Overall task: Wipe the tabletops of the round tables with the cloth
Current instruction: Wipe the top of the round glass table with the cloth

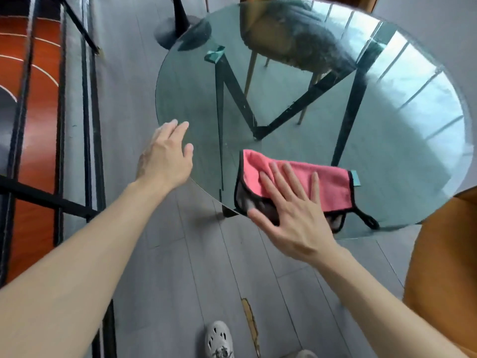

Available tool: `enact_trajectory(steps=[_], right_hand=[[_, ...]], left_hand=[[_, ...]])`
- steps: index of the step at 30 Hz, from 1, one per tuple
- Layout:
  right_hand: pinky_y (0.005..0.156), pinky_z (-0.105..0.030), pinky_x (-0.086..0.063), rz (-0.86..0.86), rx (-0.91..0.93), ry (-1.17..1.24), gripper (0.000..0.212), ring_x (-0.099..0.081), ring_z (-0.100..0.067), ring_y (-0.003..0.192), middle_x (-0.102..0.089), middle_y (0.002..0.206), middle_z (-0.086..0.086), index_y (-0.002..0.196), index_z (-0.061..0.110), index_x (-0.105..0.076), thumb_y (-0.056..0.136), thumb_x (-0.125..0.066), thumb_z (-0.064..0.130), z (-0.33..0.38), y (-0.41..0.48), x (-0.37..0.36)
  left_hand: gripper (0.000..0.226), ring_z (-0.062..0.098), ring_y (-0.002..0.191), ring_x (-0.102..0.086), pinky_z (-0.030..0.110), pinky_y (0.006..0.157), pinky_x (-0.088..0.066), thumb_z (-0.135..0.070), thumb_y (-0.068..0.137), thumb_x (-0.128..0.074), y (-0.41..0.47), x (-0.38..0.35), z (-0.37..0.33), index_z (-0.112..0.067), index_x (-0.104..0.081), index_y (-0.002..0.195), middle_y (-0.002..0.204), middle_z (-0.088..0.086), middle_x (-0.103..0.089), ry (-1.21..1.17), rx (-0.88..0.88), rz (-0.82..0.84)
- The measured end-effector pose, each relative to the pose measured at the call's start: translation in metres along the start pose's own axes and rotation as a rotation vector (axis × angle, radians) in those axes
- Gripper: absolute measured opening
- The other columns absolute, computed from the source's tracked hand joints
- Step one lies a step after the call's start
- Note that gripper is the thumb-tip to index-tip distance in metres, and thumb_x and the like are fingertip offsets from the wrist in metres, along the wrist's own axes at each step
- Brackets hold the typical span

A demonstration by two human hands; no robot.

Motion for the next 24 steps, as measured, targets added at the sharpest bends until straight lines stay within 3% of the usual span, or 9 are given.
enact_trajectory(steps=[2,4,9,12,15,18,21,24], right_hand=[[0.132,-0.068,0.010,0.036,0.038,-0.027,0.088,0.021,-0.011,0.167,0.016,0.181,0.018,0.175,0.036,-0.003,0.103,-0.023,0.083,0.018,-0.041,-0.010],[0.132,-0.069,0.009,0.061,0.021,-0.043,0.086,0.022,-0.009,0.166,0.017,0.180,0.020,0.174,0.041,-0.003,0.102,-0.020,0.085,0.013,-0.027,-0.010],[0.127,-0.073,0.016,0.005,-0.226,0.027,0.094,0.020,-0.013,0.167,0.021,0.179,0.017,0.174,0.038,0.001,0.097,-0.006,0.090,-0.024,0.163,0.030],[0.126,-0.075,0.015,0.023,-0.206,0.013,0.098,0.015,-0.019,0.169,0.016,0.181,0.008,0.175,0.033,-0.004,0.096,-0.004,0.090,0.017,0.217,0.020],[0.128,-0.072,0.011,-0.064,-0.047,0.034,0.088,0.008,-0.016,0.170,0.004,0.183,0.010,0.175,0.031,-0.015,0.103,-0.022,0.082,0.087,0.151,-0.010],[0.132,-0.068,0.009,-0.045,0.030,0.077,0.085,0.011,-0.013,0.169,0.004,0.183,0.015,0.175,0.032,-0.015,0.105,-0.033,0.077,0.116,0.037,-0.030],[0.133,-0.067,0.004,-0.004,-0.002,0.052,0.083,0.011,-0.009,0.169,0.005,0.182,0.020,0.175,0.039,-0.012,0.104,-0.031,0.079,0.078,0.001,-0.025],[0.131,-0.068,0.011,-0.031,-0.246,0.044,0.087,0.017,-0.009,0.167,0.015,0.180,0.020,0.174,0.041,0.002,0.102,-0.016,0.086,0.004,0.060,0.005]], left_hand=[[0.050,0.021,0.158,-0.026,0.052,0.118,-0.037,-0.028,0.109,-0.047,0.016,-0.007,0.007,-0.026,-0.044,0.159,0.170,-0.002,-0.033,0.025,-0.003,0.068],[0.050,0.022,0.158,-0.028,0.051,0.116,-0.040,-0.021,0.108,-0.049,0.017,-0.011,0.013,-0.026,-0.047,0.158,0.170,-0.001,-0.034,0.042,-0.037,0.057],[0.056,0.024,0.152,-0.034,0.050,0.116,-0.041,-0.007,0.104,-0.045,0.027,-0.006,0.029,-0.031,-0.052,0.155,0.166,-0.003,-0.041,0.021,-0.118,0.074],[0.057,0.025,0.148,-0.039,0.051,0.112,-0.044,-0.006,0.102,-0.045,0.036,-0.002,0.033,-0.033,-0.058,0.150,0.162,-0.006,-0.047,0.020,-0.124,0.085],[0.056,0.028,0.146,-0.042,0.053,0.112,-0.046,-0.003,0.098,-0.047,0.037,-0.001,0.032,-0.026,-0.061,0.147,0.160,-0.003,-0.050,0.033,-0.139,0.094],[0.062,0.027,0.145,-0.043,0.052,0.108,-0.047,-0.001,0.097,-0.046,0.037,0.000,0.033,-0.032,-0.060,0.148,0.159,-0.005,-0.050,0.027,-0.132,0.110],[0.063,0.025,0.145,-0.041,0.052,0.106,-0.048,-0.001,0.098,-0.045,0.035,0.000,0.035,-0.035,-0.058,0.149,0.159,-0.008,-0.049,0.010,-0.124,0.117],[0.064,0.023,0.147,-0.037,0.053,0.106,-0.049,-0.001,0.100,-0.044,0.033,-0.002,0.034,-0.036,-0.055,0.151,0.161,-0.009,-0.045,-0.002,-0.115,0.117]])
Point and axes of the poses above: each hand's wrist, its own y-axis towards the middle knuckle, its own x-axis out of the back of the hand, z = x × y, the point moved 5 cm from there along y, towards the middle knuckle
